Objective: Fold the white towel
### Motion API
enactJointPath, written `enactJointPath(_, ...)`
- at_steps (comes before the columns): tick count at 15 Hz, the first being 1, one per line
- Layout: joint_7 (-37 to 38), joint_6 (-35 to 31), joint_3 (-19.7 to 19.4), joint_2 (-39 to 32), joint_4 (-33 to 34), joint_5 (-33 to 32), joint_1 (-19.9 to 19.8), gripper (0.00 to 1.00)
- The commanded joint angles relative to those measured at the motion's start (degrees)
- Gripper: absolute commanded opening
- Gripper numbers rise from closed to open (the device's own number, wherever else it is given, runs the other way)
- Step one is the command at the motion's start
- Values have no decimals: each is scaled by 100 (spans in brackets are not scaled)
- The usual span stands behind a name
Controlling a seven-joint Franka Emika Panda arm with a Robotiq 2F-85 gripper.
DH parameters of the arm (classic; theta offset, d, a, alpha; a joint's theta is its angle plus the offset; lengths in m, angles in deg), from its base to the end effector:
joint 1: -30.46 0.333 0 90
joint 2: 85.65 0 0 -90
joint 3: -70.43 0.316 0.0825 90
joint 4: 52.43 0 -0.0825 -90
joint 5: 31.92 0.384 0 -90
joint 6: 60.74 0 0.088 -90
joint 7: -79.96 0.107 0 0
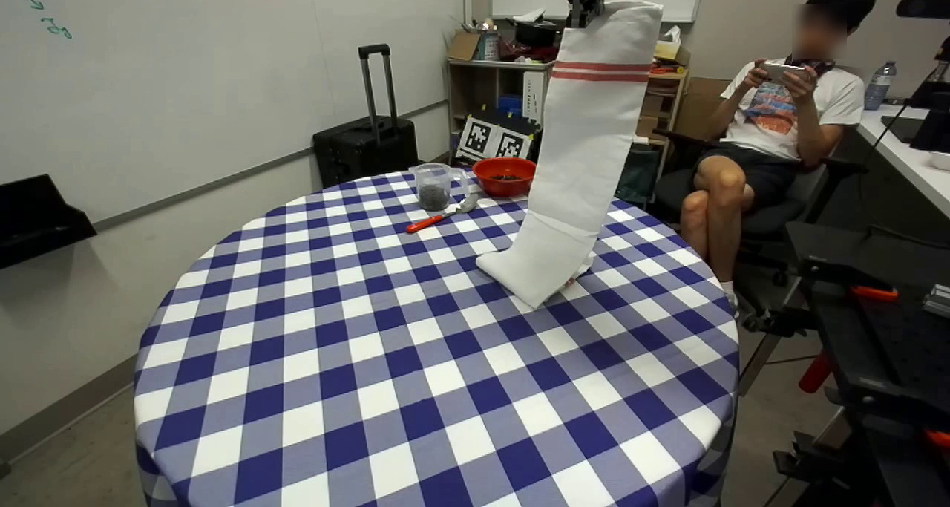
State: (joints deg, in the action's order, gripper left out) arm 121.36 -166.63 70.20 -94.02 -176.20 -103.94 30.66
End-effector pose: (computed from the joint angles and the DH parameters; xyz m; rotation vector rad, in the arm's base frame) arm 0.5358 -0.0752 0.3427 1.9858 -0.0282 0.0232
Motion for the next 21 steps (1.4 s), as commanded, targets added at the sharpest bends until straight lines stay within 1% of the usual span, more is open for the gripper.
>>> enactJointPath(1,189,71,-1,-354,293,27,2,1)
enactJointPath(7,38,-80,184,-654,417,815,104,1)
enactJointPath(13,37,-203,288,-845,614,1186,268,1)
enactJointPath(21,44,-353,365,-1050,1135,1900,487,1)
